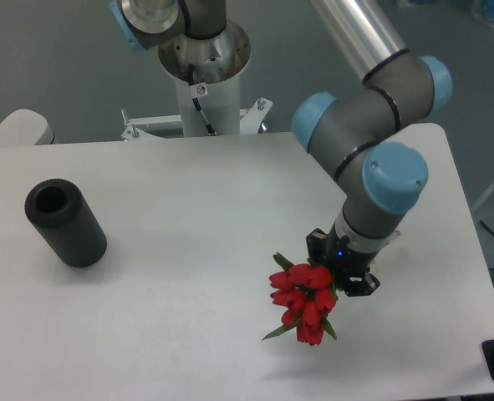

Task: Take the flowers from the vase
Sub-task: 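Carry the held tulips away from the vase across the table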

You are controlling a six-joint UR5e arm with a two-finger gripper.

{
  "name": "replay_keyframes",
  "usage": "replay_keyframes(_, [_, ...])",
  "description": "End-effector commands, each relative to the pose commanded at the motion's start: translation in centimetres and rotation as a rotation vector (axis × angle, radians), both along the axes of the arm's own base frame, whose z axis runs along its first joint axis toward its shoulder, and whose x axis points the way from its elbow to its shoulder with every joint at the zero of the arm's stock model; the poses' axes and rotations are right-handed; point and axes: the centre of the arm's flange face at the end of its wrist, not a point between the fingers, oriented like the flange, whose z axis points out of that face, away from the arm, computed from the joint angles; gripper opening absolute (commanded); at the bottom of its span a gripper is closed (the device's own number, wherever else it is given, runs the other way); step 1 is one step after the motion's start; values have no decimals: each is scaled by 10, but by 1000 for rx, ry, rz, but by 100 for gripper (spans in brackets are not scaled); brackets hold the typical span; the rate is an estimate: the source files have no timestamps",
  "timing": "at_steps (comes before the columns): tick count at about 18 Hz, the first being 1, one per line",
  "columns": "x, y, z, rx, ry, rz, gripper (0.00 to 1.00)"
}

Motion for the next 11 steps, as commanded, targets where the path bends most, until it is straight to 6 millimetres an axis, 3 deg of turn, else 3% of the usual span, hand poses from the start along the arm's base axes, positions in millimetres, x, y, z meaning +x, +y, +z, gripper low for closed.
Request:
replay_keyframes(3, [-5, 3, -15, -4, -5, -43, 13])
replay_keyframes(11, [-5, 10, -19, -60, 28, -84, 10])
